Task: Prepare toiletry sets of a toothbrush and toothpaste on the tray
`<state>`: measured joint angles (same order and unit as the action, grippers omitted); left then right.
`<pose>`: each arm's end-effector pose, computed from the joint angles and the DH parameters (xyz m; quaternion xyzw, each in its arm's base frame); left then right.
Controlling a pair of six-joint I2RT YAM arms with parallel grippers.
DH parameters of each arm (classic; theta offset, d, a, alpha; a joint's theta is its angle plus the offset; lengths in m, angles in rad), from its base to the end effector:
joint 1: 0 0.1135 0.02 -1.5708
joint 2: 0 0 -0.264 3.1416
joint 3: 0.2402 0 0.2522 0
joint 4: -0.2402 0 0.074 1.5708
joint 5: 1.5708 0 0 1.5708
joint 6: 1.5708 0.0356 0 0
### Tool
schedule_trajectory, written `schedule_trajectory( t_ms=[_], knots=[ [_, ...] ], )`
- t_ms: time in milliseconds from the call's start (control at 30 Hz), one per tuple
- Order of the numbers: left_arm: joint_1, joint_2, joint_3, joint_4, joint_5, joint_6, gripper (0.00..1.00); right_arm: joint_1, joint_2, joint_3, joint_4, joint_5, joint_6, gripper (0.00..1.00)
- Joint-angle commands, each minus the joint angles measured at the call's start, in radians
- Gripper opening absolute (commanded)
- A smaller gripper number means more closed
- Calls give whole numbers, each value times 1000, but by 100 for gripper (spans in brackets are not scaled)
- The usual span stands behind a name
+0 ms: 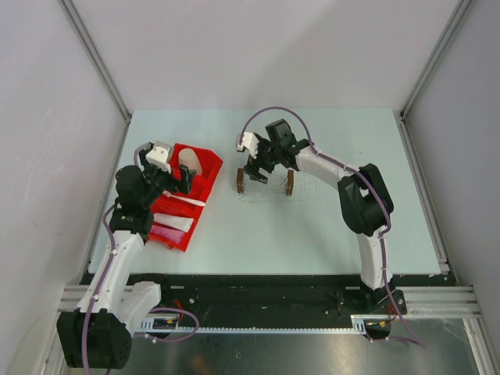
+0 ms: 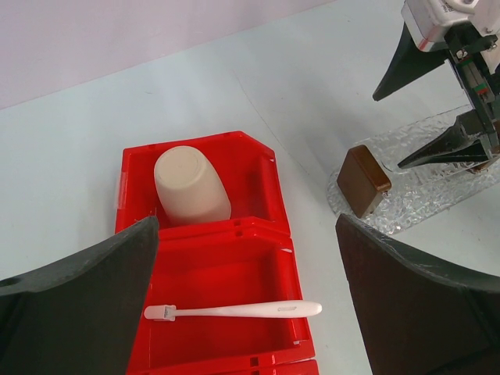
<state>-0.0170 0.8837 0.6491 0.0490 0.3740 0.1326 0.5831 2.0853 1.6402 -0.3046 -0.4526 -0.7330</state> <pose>0.2098 -0.0166 0.2992 0.1749 0.7452 -0.1066 0.6346 0.3875 0.2742 0.2198 -0.6173 0.6522 0.1760 0.4033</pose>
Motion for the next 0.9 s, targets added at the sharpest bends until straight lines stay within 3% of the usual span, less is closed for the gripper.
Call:
schedule_trajectory(
  t_ms=[0,867],
  knots=[
    [9,-3,-9,25,32,50,100,11,18,3,-22,-12,-28,95],
    [9,-12,-12,25,28,53,100,17,12,-13,-103,-40,-118,95]
  ],
)
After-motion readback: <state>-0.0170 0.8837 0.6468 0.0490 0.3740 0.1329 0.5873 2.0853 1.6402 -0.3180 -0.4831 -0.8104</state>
